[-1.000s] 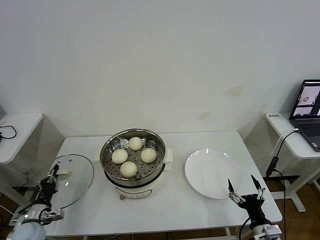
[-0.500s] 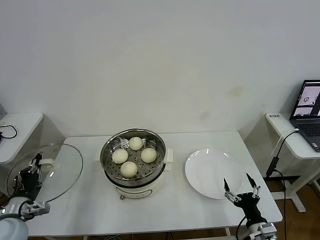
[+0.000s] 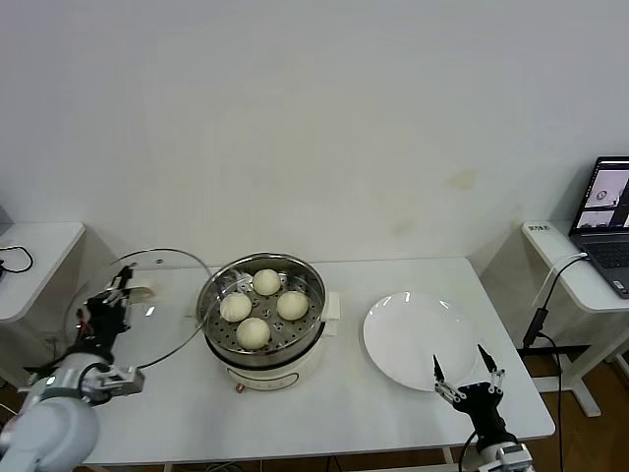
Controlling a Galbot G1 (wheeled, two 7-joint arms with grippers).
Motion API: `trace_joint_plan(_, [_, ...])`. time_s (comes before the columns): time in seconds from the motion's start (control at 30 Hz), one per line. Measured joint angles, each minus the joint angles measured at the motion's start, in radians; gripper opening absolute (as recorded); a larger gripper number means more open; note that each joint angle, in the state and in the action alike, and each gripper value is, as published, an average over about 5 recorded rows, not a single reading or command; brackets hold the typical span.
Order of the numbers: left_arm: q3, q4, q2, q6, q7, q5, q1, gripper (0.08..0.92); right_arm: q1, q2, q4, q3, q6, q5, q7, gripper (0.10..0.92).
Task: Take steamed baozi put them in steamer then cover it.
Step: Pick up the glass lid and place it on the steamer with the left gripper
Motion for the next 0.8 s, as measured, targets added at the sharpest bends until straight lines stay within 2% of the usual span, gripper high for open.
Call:
trace_joint_plan(0.33, [0.235,0.016,-0.051,0.073,0.076,0.093,-0.188,0.147,0.025,0.049,-0.024,-0.039,-0.015,-0.094,0.023,0.823])
trace_joint_plan(0.8, [0.426,0.122,-0.232,0.102,0.177,0.319,-0.349,0.147,0.043,0.092,-0.057,-0.083,-0.023,-0.193,0.05,0.823])
